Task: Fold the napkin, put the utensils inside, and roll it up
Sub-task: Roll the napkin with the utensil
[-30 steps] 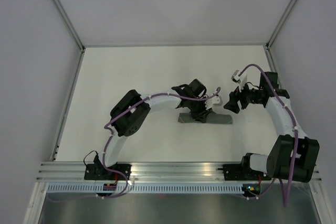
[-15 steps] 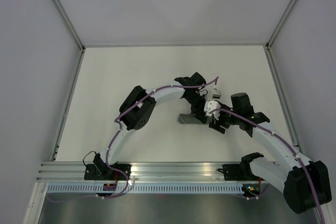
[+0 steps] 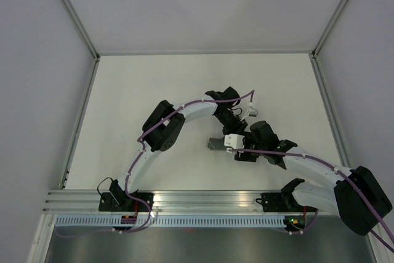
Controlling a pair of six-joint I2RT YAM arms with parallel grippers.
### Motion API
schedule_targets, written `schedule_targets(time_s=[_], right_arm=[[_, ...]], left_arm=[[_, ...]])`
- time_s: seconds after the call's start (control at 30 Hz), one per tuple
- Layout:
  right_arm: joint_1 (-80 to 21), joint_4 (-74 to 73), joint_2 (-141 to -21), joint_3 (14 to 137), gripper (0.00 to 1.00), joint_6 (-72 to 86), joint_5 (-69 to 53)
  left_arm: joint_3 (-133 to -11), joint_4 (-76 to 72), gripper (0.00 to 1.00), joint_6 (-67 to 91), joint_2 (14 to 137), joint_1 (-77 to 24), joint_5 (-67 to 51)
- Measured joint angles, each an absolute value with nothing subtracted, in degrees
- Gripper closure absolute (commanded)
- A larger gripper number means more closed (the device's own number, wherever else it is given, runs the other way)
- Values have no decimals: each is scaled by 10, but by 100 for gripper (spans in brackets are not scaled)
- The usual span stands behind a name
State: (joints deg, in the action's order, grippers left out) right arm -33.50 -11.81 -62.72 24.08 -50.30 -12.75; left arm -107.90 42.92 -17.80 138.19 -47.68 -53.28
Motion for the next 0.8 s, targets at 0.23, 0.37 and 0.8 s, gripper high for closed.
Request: schedule_targets(time_s=[0.23, 0.37, 0.8], right_arm=[[-339, -98, -646, 240, 51, -496, -107], [-339, -107, -649, 245, 55, -494, -108], [-314, -215, -719, 346, 57, -505, -172]], left_arm=[[-1080, 440, 44, -175, 1382, -476, -545], [-1080, 437, 44, -163, 1379, -474, -542], [-931, 262, 41, -77, 1225, -439, -369]])
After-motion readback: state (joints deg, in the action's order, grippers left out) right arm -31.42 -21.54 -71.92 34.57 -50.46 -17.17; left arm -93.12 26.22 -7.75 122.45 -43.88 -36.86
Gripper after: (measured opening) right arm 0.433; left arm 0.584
